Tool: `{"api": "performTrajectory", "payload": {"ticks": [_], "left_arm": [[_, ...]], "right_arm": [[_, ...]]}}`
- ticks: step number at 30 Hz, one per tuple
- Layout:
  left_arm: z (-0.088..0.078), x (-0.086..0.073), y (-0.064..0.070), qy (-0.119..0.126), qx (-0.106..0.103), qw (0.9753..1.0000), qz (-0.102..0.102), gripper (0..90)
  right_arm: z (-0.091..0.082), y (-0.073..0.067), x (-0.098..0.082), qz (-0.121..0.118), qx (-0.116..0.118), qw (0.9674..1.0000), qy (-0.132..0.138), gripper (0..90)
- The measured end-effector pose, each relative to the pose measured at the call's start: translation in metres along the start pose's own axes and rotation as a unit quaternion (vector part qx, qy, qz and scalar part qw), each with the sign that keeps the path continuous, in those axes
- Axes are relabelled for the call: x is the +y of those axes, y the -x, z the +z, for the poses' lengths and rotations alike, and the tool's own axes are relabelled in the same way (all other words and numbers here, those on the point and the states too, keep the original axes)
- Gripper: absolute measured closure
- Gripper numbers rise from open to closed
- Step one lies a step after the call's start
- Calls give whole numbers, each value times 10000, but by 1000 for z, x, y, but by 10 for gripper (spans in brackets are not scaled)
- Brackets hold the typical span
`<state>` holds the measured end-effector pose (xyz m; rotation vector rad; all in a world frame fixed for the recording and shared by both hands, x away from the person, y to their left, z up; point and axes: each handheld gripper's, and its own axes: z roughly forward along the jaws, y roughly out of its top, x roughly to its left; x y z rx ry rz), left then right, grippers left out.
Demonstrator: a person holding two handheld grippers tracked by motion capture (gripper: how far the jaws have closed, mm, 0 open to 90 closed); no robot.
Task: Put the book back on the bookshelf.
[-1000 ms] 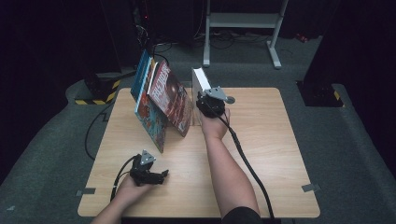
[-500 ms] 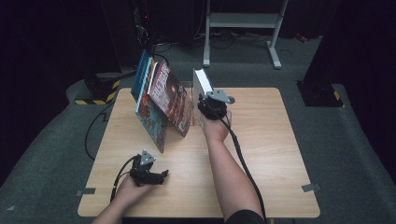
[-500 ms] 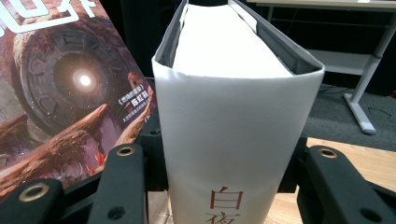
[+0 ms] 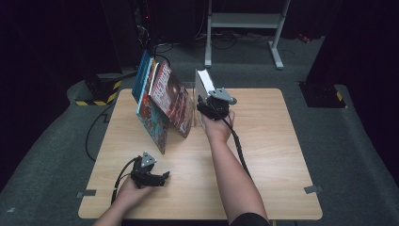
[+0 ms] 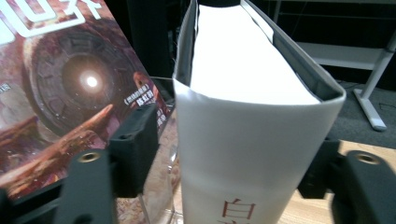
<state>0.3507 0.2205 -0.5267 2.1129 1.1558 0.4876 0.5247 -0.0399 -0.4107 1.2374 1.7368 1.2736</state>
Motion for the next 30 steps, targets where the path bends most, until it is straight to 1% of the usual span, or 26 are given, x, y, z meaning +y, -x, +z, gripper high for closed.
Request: {"api": "performTrajectory", "payload": {"ticks": [1, 4, 7, 16, 18, 20, 22, 26, 29, 30], "left_arm": [[0, 0, 0, 3, 1, 10000, -4, 106], [0, -1, 0, 15, -1, 10000, -36, 111], [-1, -1, 0, 33, 16, 10000, -35, 120], [0, -1, 0, 25, -2, 10000, -35, 118], [-1, -1, 0, 18, 12, 10000, -16, 118], [0, -1, 0, 20, 12, 10000, -20, 117], [0, 0, 0, 9, 2, 10000, -12, 117], [0, 0, 0, 2, 0, 10000, 17, 114], [0, 0, 0, 4, -5, 10000, 20, 110], [0, 0, 0, 4, -5, 10000, 20, 110]], "right_arm": [[0, 0, 0, 30, 10, 10000, -8, 274], [-1, -1, 2, 20, -10, 10000, 9, 241], [-4, -2, 3, 16, -52, 10000, 32, 236], [-11, -4, 4, 20, 19, 10000, 79, 190], [-12, -2, 3, 37, 76, 9999, 96, 172], [-13, -1, 2, 76, 65, 9999, 20, 161], [-15, 1, 2, 96, 112, 9999, -33, 143], [-20, 5, 3, 158, 187, 9997, 13, 129], [-25, 6, 3, 213, 242, 9995, 10, 120], [-27, 7, 3, 200, 251, 9995, -5, 114]]}}
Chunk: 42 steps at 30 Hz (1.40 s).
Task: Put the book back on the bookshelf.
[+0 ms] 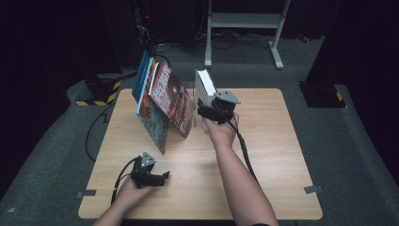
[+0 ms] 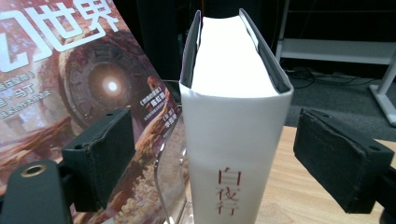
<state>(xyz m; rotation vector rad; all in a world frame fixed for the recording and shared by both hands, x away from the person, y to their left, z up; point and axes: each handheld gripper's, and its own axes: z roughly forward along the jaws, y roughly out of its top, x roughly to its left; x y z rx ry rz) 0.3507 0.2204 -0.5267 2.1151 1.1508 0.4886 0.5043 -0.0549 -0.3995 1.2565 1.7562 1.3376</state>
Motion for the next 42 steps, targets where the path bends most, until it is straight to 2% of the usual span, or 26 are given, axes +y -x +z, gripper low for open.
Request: {"api": "performTrajectory", "payload": {"ticks": [5, 10, 14, 23, 27, 32, 42], "left_arm": [[0, 0, -1, -7, 11, 10000, 45, 110], [0, 0, 0, 3, 8, 10000, 29, 110], [0, 0, 0, 3, 16, 10000, 30, 109], [0, 0, 0, -11, -6, 10000, 2, 108], [0, 0, 0, -19, -11, 10000, 3, 106], [0, 0, 0, -27, 15, 10000, -23, 96], [1, 1, 0, -54, 39, 10000, -63, 75]], "right_arm": [[-9, 0, -2, -91, 67, 9999, -7, 99], [-19, -3, -4, -158, 155, 9996, -148, 90], [-29, -5, -7, -238, 197, 9995, -66, 89], [-43, 4, -22, -245, 256, 9991, -253, 88], [-55, 12, -31, -206, 291, 9989, -319, 88], [-70, 19, -41, -272, 302, 9986, -336, 89], [-99, 46, -63, -204, 163, 9982, -542, 88]]}}
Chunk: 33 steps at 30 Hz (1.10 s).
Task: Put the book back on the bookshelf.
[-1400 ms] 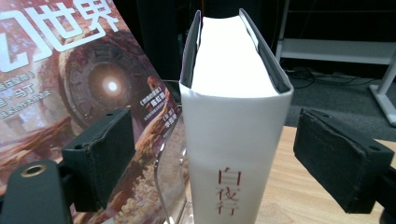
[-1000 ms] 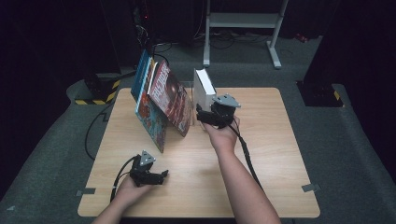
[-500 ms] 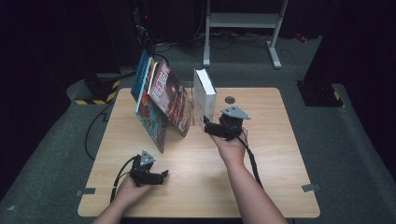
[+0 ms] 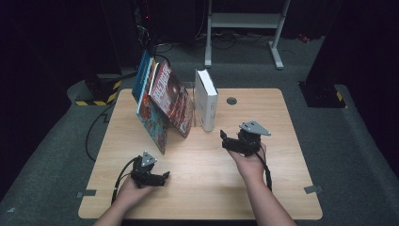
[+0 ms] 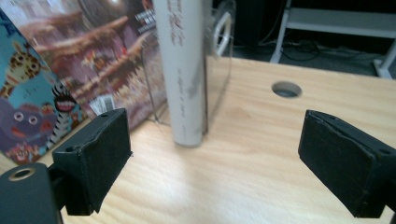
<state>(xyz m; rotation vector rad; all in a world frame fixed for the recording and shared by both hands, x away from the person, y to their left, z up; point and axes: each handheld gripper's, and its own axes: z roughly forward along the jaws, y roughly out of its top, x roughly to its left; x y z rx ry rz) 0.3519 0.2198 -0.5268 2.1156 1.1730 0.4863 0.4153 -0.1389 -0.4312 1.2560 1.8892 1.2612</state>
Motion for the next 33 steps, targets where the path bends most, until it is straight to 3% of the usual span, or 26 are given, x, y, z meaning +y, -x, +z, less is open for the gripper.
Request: {"api": "performTrajectory", "payload": {"ticks": [6, 16, 21, 24, 26, 27, 30, 33], "left_arm": [[0, 0, 0, -12, 15, 10000, -13, 68], [0, 0, -1, -50, 86, 9999, -46, 43], [0, 0, 0, -58, 107, 9999, -114, 34], [0, 0, -1, -66, 110, 9999, -105, 32], [0, 0, 0, -69, 117, 9998, -111, 31], [0, 0, 0, -68, 120, 9998, -129, 30], [0, 0, 0, -69, 141, 9998, -139, 28], [0, -1, -1, -62, 164, 9997, -156, 28]], "right_arm": [[-14, 11, -20, 33, -37, 9999, -109, 89], [-26, 26, -57, 37, -88, 9985, -538, 88], [-31, 35, -84, 25, -173, 9957, -906, 89], [-36, 44, -106, -51, -278, 9915, -1266, 89], [-39, 49, -116, 40, -327, 9887, -1459, 97], [-40, 52, -117, 97, -322, 9851, -1686, 96], [-44, 54, -120, -129, -373, 9826, -1816, 96], [-43, 53, -120, -166, -372, 9826, -1812, 87]]}}
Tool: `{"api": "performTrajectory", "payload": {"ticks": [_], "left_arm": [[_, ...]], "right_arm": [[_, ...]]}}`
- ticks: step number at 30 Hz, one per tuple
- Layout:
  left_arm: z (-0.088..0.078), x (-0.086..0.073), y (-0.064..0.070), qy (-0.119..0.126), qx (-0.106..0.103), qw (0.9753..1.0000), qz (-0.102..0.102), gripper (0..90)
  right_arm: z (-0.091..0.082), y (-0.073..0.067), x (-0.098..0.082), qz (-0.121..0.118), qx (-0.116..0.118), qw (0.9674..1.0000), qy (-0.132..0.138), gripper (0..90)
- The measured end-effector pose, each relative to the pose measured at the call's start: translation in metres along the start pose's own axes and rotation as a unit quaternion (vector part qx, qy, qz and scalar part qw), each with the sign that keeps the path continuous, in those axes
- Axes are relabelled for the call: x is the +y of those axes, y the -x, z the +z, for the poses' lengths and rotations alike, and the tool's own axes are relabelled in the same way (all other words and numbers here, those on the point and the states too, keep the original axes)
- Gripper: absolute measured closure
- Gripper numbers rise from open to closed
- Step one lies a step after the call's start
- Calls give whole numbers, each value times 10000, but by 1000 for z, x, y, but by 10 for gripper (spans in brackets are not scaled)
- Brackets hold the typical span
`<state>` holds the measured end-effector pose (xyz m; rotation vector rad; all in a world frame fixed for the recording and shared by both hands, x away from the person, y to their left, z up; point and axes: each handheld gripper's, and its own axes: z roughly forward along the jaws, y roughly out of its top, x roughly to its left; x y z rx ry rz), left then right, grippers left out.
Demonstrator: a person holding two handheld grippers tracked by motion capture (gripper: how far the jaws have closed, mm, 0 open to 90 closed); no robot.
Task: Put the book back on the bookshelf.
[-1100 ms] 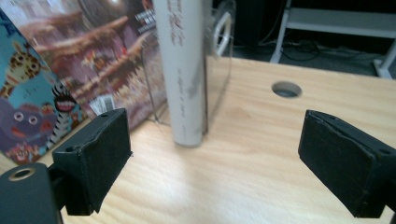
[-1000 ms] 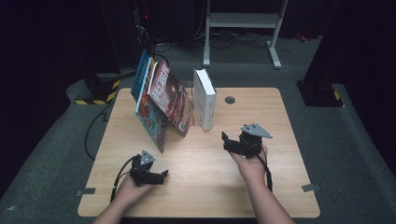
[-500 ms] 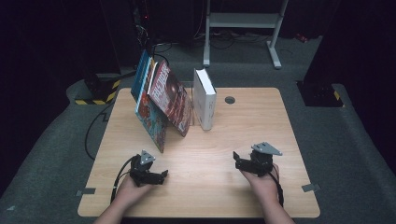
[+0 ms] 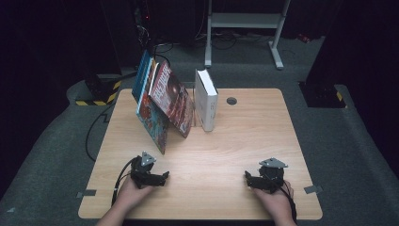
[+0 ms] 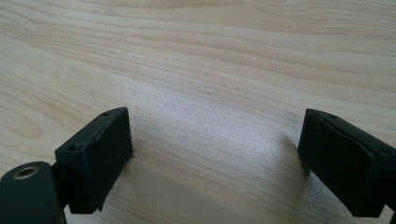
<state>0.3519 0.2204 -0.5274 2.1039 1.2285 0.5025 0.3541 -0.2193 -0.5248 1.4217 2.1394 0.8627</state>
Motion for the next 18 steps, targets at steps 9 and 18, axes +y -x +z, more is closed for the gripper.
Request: {"api": "performTrajectory", "payload": {"ticks": [9, 18], "left_arm": [[-1, -3, 0, 119, 141, 9997, -135, 50], [-4, -7, 2, 197, 219, 9993, -234, 60]], "right_arm": [[3, -8, 3, 157, -135, 9998, -22, 75], [1, -6, 1, 150, -166, 9997, 2, 90]]}}
